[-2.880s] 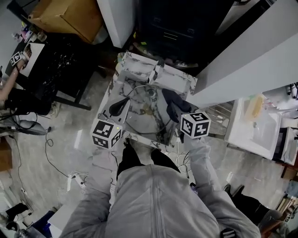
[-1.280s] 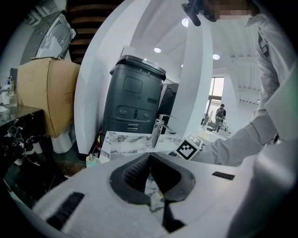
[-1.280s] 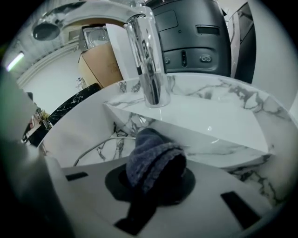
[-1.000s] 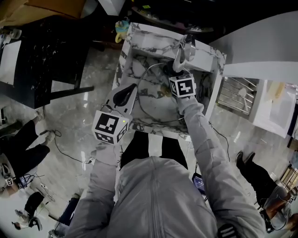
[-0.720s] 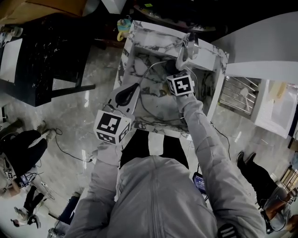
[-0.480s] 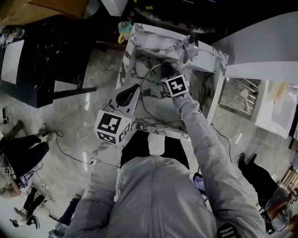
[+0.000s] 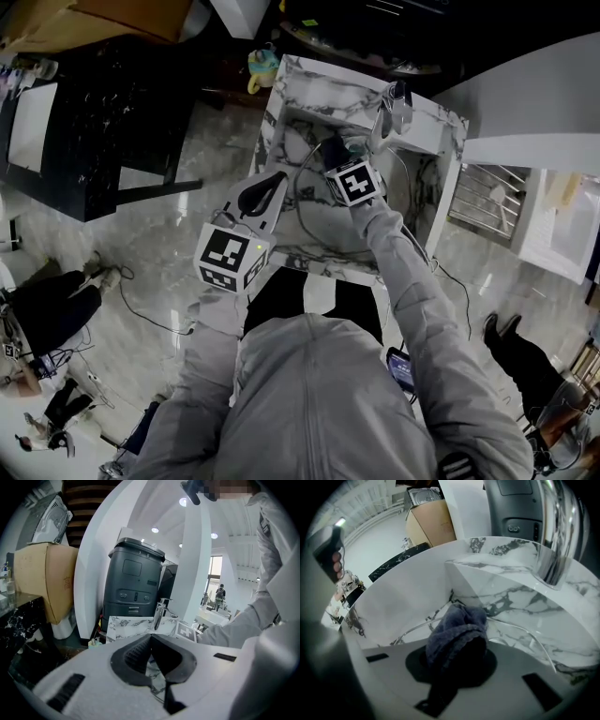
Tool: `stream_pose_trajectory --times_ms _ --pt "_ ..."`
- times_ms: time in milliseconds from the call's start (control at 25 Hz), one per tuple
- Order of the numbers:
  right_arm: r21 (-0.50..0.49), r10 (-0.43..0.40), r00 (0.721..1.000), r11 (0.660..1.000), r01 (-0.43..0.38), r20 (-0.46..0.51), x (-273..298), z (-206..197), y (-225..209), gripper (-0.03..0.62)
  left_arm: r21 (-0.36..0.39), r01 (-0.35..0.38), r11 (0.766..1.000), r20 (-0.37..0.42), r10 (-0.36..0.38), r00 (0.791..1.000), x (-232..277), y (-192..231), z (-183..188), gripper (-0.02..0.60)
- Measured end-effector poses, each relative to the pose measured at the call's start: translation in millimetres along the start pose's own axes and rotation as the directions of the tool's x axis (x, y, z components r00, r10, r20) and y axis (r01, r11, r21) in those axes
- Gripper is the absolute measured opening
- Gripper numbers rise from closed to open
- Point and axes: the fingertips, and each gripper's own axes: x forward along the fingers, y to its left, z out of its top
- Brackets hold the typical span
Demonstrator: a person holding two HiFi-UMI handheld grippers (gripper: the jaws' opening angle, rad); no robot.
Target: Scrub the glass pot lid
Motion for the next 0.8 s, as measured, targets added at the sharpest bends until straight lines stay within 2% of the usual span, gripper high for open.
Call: stream_pose_trajectory --times_ms 320,440,800 --pt "-0.037 0.064 0.998 0.997 -0.064 -0.017 5 -7 22 0.048 0.018 0.034 0.999 -0.002 -0.034 0.999 2 -4 3 0.026" --pt "-0.056 0.063 0.998 0.996 -0.064 -0.029 3 -9 28 0.048 0.019 0.038 0.999 -0.003 -0.038 0.999 1 -4 2 0.026" --pt "-0.159 0.117 0.989 0.979 -0.13 -0.086 6 -26 56 0.048 0.013 0.038 0.999 0.001 -0.039 0.999 -3 -12 -1 0.026"
